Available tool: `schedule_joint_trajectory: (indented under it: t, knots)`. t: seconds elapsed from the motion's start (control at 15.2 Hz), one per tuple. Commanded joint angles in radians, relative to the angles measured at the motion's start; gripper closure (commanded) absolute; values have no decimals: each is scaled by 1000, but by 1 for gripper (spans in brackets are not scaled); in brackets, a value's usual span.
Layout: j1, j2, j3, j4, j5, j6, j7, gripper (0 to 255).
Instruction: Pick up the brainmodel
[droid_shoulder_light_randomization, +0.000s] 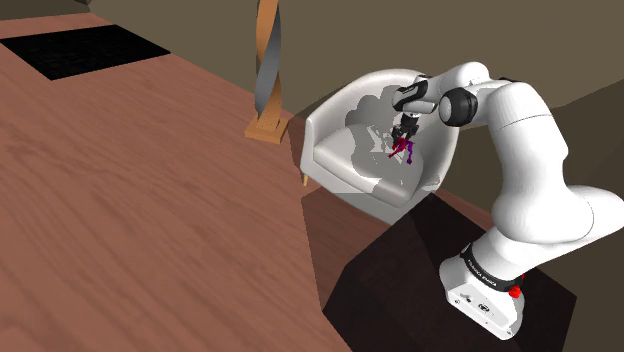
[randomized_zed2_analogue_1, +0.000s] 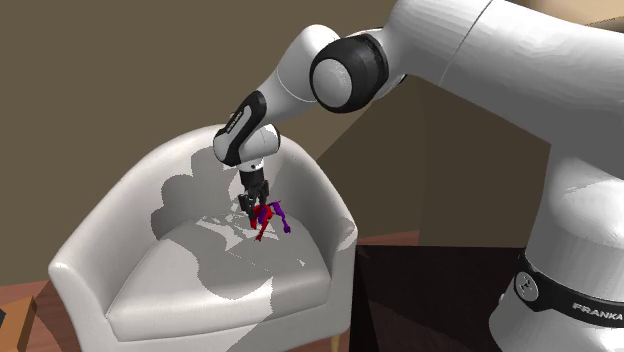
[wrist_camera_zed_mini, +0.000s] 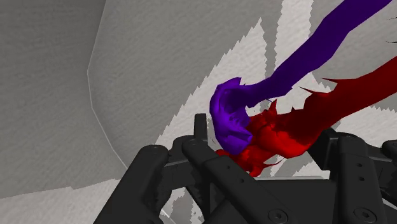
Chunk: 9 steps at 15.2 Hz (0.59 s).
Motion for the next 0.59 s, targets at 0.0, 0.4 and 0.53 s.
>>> schedule_joint_trajectory:
  t: [0.0,0.4,0.53]
  knots:
    - [0,1,0,0,0,0,0,255]
    - [4,-19,-2,-13,-2,-9,0,255]
    - [7,-41,-6,-25,-4,-18,-1,255]
